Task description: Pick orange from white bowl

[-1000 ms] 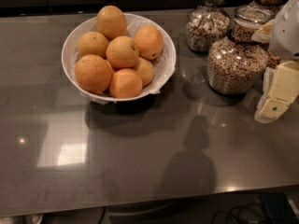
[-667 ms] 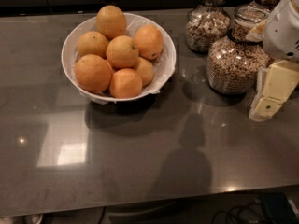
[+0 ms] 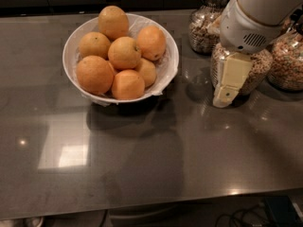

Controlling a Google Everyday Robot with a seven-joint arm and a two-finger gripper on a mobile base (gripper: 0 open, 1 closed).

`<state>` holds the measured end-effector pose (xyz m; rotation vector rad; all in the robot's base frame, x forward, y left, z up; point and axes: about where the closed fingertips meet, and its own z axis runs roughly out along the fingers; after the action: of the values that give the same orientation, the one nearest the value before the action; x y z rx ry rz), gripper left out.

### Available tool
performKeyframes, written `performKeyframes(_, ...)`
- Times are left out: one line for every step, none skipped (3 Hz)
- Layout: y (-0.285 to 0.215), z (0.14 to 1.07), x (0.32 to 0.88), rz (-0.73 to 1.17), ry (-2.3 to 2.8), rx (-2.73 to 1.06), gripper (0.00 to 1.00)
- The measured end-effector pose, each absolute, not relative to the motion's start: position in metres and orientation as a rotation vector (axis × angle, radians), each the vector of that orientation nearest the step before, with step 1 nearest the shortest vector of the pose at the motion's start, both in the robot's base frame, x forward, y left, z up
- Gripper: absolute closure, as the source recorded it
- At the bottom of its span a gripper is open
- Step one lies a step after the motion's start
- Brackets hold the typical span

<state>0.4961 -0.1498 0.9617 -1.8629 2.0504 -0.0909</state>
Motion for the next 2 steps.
performKeyframes(-0.1491,0.9618,0.4963,-0.091,2.049,-1.864,0.00)
performKeyframes(-0.1465,0.9637,0.4986,-0.107,2.026,-1.857,0.00)
